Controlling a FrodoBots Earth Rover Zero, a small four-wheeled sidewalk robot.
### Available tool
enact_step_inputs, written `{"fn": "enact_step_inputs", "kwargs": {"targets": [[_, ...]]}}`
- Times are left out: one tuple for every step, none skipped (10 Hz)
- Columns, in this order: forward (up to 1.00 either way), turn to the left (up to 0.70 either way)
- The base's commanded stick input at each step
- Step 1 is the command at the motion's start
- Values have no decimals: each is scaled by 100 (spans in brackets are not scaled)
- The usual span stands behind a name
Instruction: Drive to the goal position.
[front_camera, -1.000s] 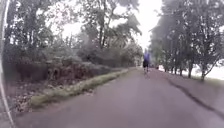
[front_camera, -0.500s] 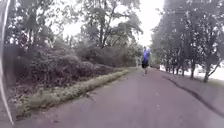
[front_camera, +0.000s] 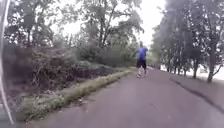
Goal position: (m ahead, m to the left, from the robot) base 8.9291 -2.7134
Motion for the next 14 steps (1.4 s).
{"fn": "enact_step_inputs", "kwargs": {"targets": [[70, -25], [70, -20], [70, -5], [58, 0], [41, 0], [23, 0], [9, 0], [6, 0], [6, 0], [6, 0], [6, 0], [6, 0], [5, 0], [6, 0]]}}
